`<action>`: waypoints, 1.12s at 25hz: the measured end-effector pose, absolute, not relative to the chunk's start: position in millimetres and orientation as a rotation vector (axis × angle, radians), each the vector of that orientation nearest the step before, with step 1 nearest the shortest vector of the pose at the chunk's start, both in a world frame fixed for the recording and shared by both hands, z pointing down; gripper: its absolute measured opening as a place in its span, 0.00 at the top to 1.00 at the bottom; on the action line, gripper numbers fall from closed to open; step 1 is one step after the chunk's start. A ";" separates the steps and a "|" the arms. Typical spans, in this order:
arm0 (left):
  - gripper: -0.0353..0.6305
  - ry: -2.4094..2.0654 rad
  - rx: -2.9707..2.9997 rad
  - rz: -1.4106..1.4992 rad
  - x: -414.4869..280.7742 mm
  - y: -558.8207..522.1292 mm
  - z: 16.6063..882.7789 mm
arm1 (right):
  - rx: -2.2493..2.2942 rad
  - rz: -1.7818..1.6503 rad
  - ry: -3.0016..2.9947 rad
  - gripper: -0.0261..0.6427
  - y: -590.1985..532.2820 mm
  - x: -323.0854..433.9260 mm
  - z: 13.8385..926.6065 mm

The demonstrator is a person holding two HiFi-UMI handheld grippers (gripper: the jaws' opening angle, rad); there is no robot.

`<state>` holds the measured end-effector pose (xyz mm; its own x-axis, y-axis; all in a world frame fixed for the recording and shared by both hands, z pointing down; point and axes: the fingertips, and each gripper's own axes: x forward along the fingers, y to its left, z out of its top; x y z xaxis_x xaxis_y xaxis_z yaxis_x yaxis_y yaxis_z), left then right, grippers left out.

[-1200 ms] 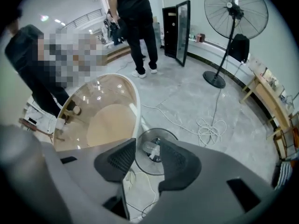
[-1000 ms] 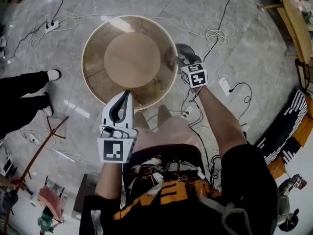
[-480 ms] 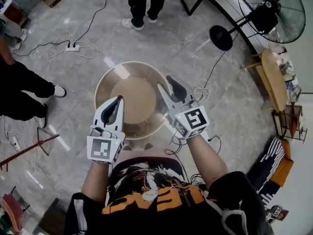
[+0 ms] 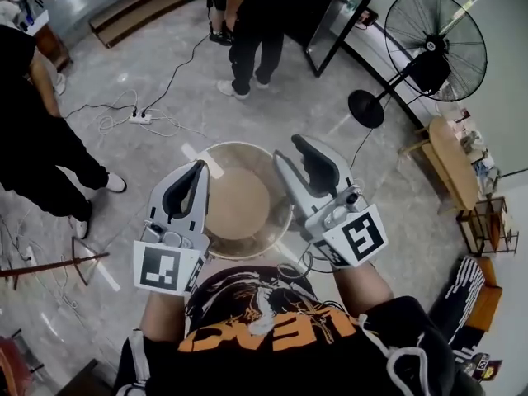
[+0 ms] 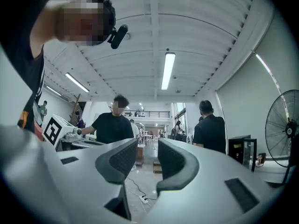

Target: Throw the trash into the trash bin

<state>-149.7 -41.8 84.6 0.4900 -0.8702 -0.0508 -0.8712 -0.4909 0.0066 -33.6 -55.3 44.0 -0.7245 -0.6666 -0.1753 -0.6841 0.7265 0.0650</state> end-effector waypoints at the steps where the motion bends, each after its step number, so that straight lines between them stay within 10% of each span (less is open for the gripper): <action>1: 0.91 1.558 -2.676 0.090 -149.0 -33.5 73.5 | -1.088 0.190 2.788 0.74 -47.4 -34.5 40.8; 28: 0.91 1.485 -2.701 0.090 -112.6 -10.3 47.0 | -1.125 0.132 2.759 0.87 -28.2 -23.2 39.3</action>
<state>-112.6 -10.3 47.0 0.5346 -0.8414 -0.0789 -0.8448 -0.5346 -0.0228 -23.2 -28.2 39.3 -0.7044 -0.6866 -0.1800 -0.7007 0.7132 0.0213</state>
